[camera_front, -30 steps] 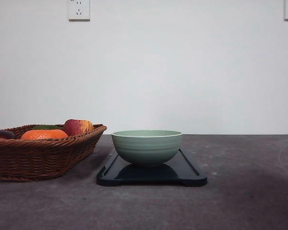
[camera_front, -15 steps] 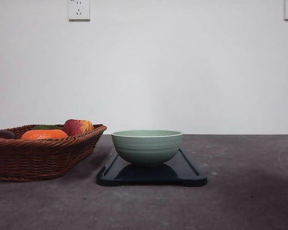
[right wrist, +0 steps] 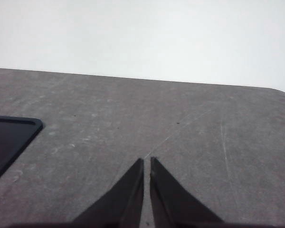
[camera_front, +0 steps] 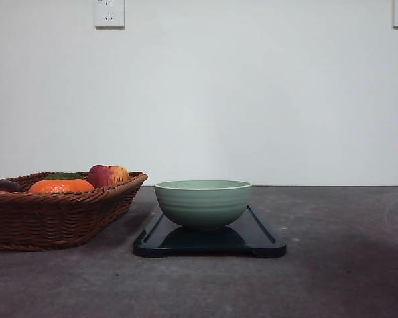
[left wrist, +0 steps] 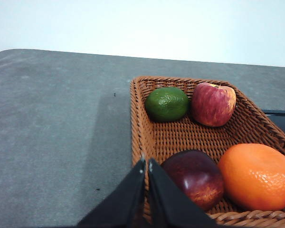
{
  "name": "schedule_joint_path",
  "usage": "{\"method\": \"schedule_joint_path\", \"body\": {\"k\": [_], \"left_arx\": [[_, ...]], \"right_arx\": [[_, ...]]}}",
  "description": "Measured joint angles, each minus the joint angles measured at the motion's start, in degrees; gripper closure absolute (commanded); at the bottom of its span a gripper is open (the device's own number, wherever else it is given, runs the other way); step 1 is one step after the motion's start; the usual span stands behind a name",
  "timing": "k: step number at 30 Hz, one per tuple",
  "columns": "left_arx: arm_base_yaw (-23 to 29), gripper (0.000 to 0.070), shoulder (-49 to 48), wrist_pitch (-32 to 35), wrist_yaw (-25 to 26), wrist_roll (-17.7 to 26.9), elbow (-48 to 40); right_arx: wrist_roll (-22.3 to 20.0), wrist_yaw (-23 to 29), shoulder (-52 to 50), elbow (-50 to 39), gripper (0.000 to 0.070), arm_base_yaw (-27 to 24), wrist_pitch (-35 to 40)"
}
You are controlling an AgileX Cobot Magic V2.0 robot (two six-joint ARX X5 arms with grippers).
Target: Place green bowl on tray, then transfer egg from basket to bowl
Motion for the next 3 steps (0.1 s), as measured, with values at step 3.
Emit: {"method": "schedule_joint_path", "body": {"k": [3], "left_arx": [[0.0, 0.07, 0.0, 0.0, 0.0, 0.0, 0.0]], "right_arx": [[0.0, 0.0, 0.0, 0.0, 0.0684, 0.0, 0.0]]}}
